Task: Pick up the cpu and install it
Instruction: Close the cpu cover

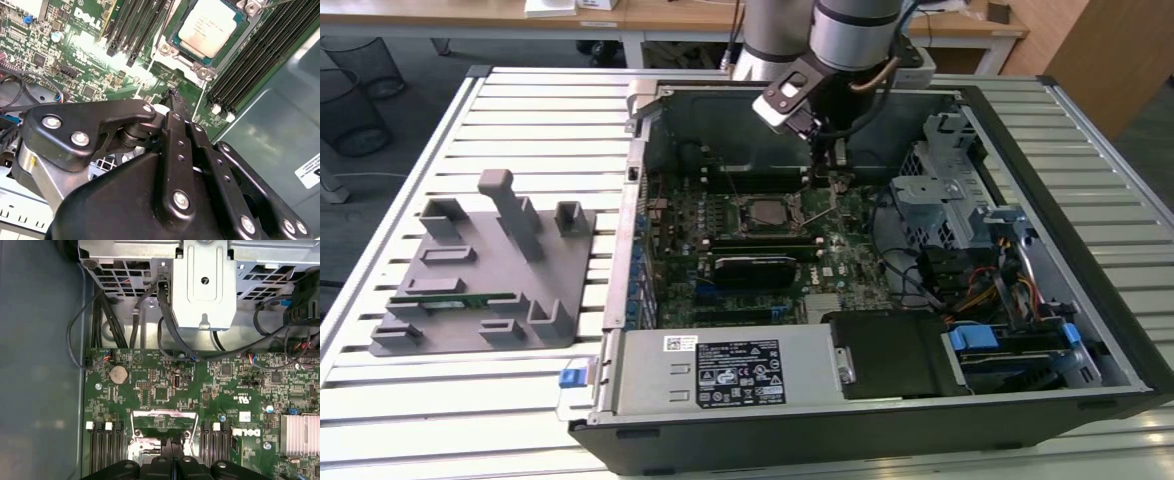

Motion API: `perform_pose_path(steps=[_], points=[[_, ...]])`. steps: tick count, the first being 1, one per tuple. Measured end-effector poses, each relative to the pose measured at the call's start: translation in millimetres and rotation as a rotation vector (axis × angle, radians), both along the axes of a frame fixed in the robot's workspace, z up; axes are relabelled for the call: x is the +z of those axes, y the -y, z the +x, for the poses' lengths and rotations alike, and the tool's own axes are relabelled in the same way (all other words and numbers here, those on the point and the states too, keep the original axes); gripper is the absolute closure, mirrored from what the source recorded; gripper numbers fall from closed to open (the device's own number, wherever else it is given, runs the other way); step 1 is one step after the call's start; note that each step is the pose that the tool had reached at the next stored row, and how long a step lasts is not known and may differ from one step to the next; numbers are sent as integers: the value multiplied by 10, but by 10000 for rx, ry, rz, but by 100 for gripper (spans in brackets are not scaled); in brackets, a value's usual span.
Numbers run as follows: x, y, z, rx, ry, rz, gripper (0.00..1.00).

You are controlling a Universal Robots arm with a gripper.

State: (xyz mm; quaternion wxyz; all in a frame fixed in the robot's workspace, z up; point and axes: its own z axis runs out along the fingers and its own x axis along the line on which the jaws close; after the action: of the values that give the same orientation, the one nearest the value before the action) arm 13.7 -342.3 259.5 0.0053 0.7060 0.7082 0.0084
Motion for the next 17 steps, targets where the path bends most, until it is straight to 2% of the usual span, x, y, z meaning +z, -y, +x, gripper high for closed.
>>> perform_pose_path(steps=[17], points=[[-11,-3,141,1,0,1,89]])
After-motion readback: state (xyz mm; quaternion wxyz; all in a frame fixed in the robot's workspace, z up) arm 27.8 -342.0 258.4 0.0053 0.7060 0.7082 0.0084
